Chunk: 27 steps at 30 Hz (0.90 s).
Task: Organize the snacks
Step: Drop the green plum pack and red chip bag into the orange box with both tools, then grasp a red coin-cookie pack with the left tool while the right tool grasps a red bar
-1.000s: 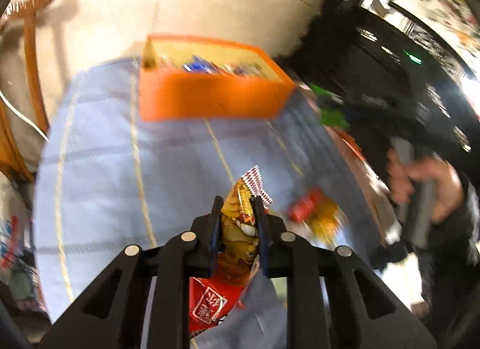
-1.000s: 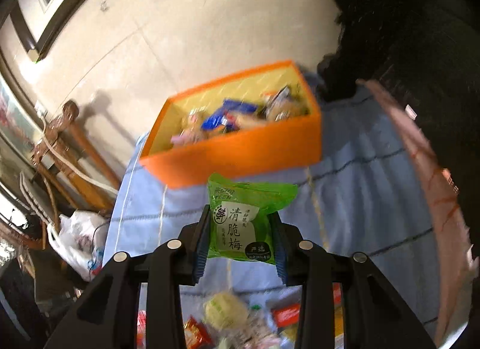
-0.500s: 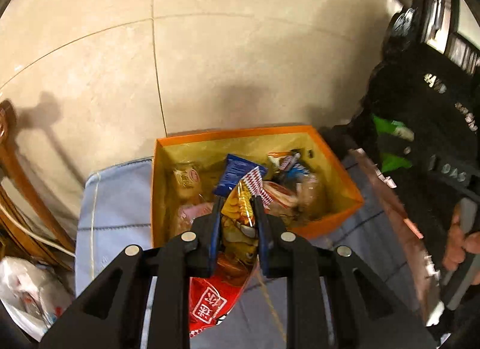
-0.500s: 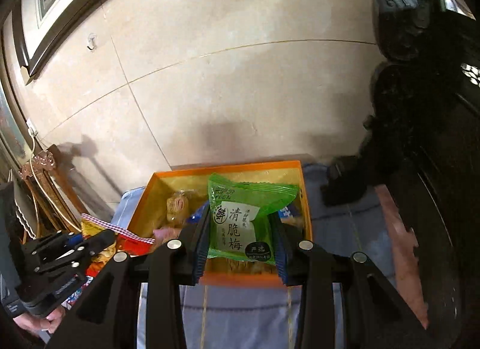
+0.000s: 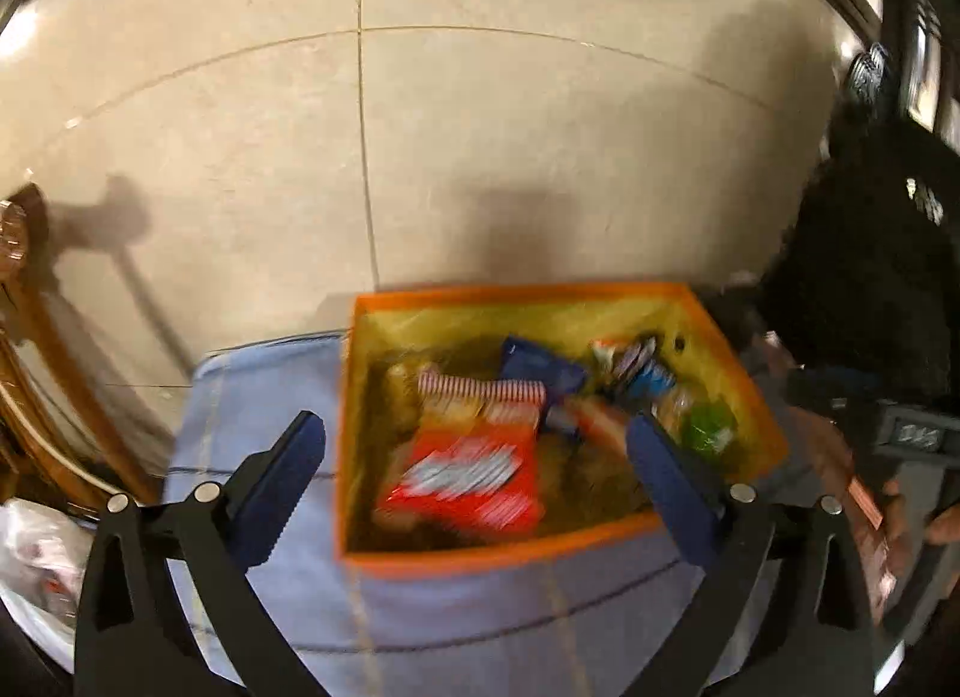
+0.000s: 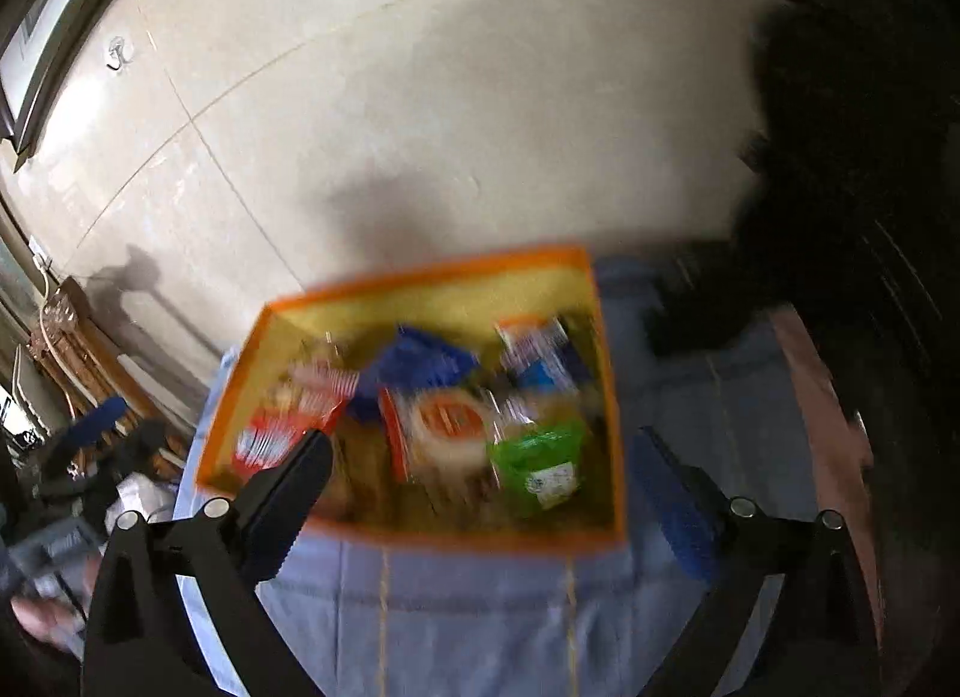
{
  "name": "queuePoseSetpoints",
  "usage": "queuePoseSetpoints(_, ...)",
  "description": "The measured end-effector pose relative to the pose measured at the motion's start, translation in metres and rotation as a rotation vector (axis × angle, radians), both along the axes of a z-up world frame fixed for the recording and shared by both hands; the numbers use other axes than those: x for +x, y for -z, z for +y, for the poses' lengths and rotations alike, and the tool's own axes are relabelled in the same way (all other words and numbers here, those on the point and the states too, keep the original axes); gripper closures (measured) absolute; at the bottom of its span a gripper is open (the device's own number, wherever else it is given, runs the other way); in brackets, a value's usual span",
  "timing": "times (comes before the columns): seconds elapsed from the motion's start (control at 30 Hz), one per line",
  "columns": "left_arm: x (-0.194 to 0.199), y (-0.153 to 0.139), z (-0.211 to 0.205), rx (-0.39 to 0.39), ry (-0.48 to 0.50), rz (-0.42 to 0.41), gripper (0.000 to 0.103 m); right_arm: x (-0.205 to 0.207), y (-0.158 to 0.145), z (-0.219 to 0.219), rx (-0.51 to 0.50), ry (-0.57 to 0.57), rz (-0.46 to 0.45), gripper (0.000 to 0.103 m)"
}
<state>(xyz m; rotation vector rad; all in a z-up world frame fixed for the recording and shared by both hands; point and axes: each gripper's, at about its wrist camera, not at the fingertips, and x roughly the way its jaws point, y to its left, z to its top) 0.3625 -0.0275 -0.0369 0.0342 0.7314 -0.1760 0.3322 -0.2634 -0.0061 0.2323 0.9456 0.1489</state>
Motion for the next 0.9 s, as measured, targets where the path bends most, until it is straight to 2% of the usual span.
queuePoseSetpoints(0.17,-0.068,0.025,0.021,0.003,0.057,0.086,0.004,-0.090,0.024,-0.029,-0.076,0.069,0.106,0.004)
queuePoseSetpoints(0.23,-0.106,0.046,0.024,0.024,0.090,0.131,0.004,-0.125,0.047,-0.035,-0.113,0.108,0.195,0.004)
queuePoseSetpoints(0.27,-0.122,0.056,0.023,0.041,0.110,0.139,0.004,-0.138,0.056,-0.036,-0.124,0.123,0.228,0.004)
queuePoseSetpoints(0.33,-0.162,0.075,0.018,0.136,0.163,0.125,0.004,-0.167,0.079,-0.033,-0.129,0.133,0.305,0.004)
queuePoseSetpoints(0.4,-0.197,0.095,0.015,0.199,0.212,0.121,0.004,-0.188,0.095,-0.026,-0.130,0.121,0.335,0.004)
queuePoseSetpoints(0.43,-0.219,0.111,0.014,0.208,0.264,0.149,0.004,-0.197,0.104,-0.020,-0.141,0.109,0.346,0.004)
queuePoseSetpoints(0.53,-0.258,0.138,0.012,0.178,0.343,0.168,0.004,-0.203,0.131,-0.010,-0.165,0.115,0.443,0.004)
queuePoseSetpoints(0.6,-0.276,0.148,0.007,0.150,0.396,0.149,0.004,-0.203,0.141,-0.009,-0.119,0.170,0.468,0.004)
queuePoseSetpoints(0.7,-0.283,0.168,-0.001,0.166,0.411,0.128,0.004,-0.196,0.151,-0.003,-0.037,0.245,0.509,0.004)
queuePoseSetpoints(0.73,-0.283,0.172,-0.004,0.166,0.411,0.138,0.004,-0.191,0.156,0.001,-0.058,0.251,0.535,0.004)
queuePoseSetpoints(0.8,-0.278,0.187,-0.005,0.176,0.402,0.225,0.004,-0.184,0.167,0.008,-0.127,0.278,0.596,0.004)
queuePoseSetpoints(0.83,-0.278,0.192,-0.005,0.155,0.411,0.272,0.004,-0.182,0.171,0.011,-0.158,0.313,0.625,0.004)
queuePoseSetpoints(0.9,-0.283,0.202,-0.005,0.125,0.408,0.281,0.004,-0.184,0.174,0.016,-0.171,0.361,0.617,0.003)
